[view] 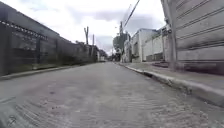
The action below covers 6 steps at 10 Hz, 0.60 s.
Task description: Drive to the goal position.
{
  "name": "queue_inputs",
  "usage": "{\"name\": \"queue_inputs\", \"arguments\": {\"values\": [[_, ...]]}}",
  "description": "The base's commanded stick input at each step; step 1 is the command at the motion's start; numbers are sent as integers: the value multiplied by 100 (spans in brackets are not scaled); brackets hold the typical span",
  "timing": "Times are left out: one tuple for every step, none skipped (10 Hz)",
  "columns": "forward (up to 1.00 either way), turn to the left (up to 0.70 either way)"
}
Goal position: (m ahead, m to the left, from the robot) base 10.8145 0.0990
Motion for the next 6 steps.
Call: {"name": "queue_inputs", "arguments": {"values": [[100, 6], [100, 6], [100, 6], [100, 6], [100, 6], [100, -14]]}}
